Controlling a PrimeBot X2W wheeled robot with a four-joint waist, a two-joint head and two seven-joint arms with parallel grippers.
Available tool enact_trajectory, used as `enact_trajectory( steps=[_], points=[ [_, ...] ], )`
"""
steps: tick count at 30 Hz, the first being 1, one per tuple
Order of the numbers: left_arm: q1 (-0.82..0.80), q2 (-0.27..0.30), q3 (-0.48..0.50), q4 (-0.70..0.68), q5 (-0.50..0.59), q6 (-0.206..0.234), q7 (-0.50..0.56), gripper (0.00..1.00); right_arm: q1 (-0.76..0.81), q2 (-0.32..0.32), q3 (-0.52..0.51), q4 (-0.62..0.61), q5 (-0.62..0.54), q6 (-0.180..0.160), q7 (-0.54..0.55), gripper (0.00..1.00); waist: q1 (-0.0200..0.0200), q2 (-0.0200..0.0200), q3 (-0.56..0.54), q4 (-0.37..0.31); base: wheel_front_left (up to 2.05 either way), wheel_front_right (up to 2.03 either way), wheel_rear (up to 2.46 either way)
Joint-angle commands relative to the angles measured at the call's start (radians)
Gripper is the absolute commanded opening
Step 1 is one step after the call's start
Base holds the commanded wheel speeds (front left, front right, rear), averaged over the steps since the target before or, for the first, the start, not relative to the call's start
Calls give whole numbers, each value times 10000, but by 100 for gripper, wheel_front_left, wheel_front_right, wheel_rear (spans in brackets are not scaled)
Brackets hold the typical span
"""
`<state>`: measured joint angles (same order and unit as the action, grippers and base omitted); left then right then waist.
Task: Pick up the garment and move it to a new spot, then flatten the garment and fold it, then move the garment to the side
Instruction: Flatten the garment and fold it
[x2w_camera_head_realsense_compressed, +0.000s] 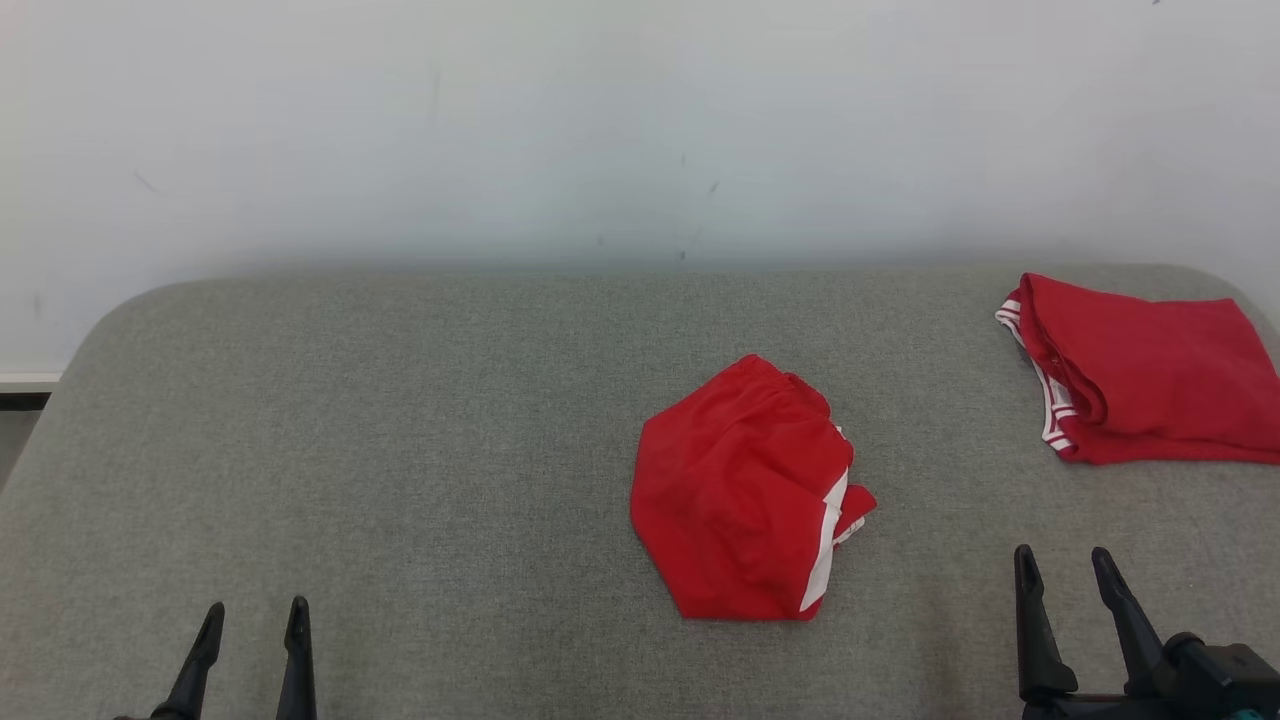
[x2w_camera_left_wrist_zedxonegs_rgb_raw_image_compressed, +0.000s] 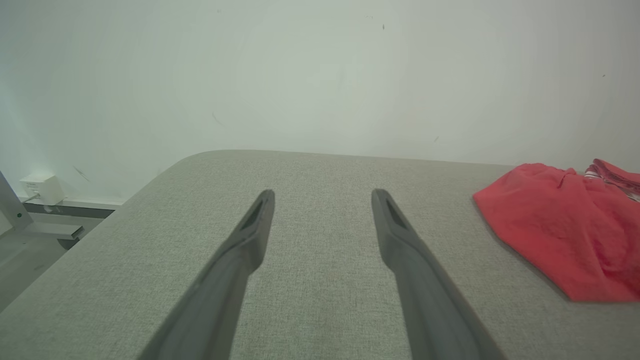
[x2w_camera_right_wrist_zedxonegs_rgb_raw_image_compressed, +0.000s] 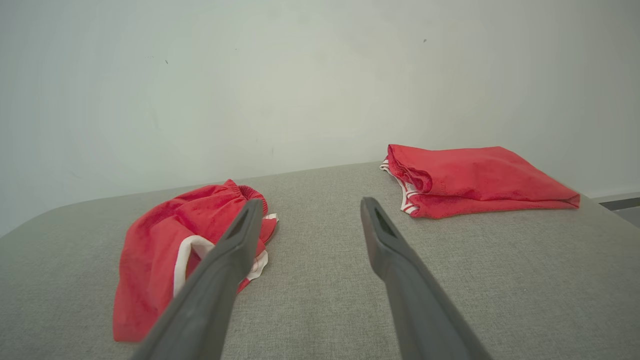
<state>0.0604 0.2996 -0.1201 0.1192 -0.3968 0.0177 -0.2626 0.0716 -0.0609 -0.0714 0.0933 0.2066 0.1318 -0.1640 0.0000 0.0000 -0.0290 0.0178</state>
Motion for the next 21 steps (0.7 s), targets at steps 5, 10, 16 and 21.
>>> enact_trajectory(
  steps=[5,10,16,21],
  points=[
    [-38,-81,74,67,180,-68,-28,100,100,-33,81,44,85,-27,-35,100,0,0,-15,5,0,0,0],
    [-28,-109,116,71,233,-85,-28,100,107,-20,129,88,127,-27,-47,100,0,0,-8,22,0,0,0],
    [-65,-143,98,108,262,-133,-28,100,-45,-118,281,246,171,-27,-8,100,0,0,22,83,0,0,0],
    [-221,-224,-1,167,324,-170,-28,100,-601,-398,487,524,171,-27,142,100,0,0,136,254,0,0,0]
  ],
)
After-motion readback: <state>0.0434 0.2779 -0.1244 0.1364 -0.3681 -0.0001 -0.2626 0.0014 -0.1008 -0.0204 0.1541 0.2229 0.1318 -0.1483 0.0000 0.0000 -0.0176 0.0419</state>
